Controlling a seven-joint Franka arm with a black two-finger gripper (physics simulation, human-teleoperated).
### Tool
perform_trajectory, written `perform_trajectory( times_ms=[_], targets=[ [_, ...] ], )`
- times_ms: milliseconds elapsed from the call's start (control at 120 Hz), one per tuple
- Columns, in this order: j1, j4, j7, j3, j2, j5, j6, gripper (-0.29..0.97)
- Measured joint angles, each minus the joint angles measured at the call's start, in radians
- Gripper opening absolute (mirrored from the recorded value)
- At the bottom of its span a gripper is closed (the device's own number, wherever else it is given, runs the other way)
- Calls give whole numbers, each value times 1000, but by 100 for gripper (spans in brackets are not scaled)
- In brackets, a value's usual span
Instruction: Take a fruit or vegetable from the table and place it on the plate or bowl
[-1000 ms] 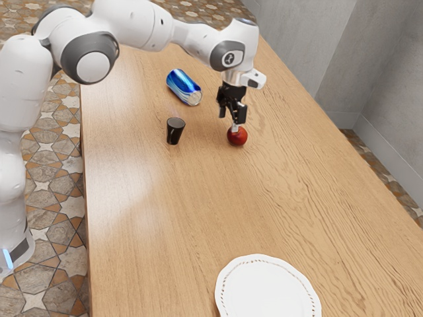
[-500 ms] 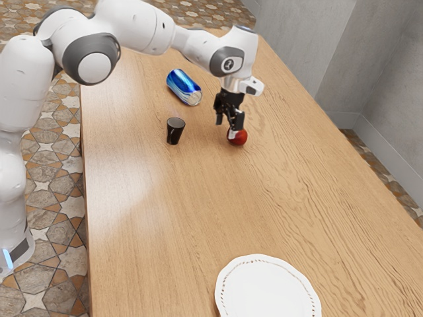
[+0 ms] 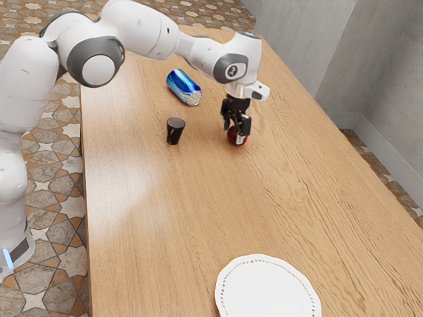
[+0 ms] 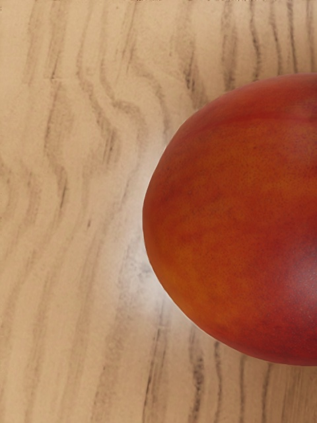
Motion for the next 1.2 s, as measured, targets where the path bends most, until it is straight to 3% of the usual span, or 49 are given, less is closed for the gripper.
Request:
perform_trajectory(
  times_ms=[983, 1133, 1200],
  targets=[
    [36, 0, -15, -53, 18, 2, 37, 68],
    [37, 0, -20, -55, 18, 2, 25, 46],
    [37, 0, -22, -55, 18, 4, 21, 42]
  ],
)
